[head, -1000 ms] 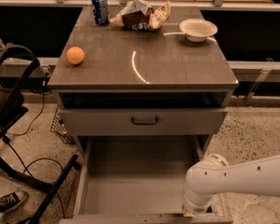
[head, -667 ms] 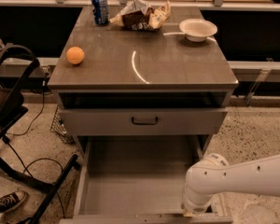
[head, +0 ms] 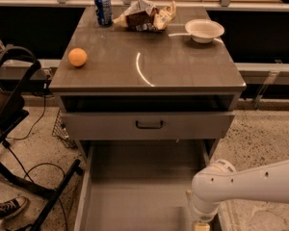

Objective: Open middle drawer

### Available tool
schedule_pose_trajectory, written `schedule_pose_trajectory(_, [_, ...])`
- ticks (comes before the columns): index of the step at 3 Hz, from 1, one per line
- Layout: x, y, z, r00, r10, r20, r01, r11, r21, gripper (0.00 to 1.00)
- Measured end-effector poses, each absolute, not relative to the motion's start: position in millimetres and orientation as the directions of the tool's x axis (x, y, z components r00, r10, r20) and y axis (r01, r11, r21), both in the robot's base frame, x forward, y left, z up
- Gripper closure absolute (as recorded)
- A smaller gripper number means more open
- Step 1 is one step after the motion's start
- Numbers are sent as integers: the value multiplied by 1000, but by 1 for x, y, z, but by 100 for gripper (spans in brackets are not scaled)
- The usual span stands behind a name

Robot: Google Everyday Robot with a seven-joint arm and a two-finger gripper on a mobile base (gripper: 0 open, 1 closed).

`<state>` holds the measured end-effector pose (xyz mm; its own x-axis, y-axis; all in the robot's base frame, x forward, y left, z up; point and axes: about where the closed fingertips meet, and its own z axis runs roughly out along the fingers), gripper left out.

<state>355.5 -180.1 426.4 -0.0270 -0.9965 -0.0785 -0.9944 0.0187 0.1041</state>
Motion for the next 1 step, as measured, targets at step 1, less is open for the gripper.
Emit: schedule_pose_trajectory(1, [355,-180,426,-27,-997,-78,-994,19,104,0])
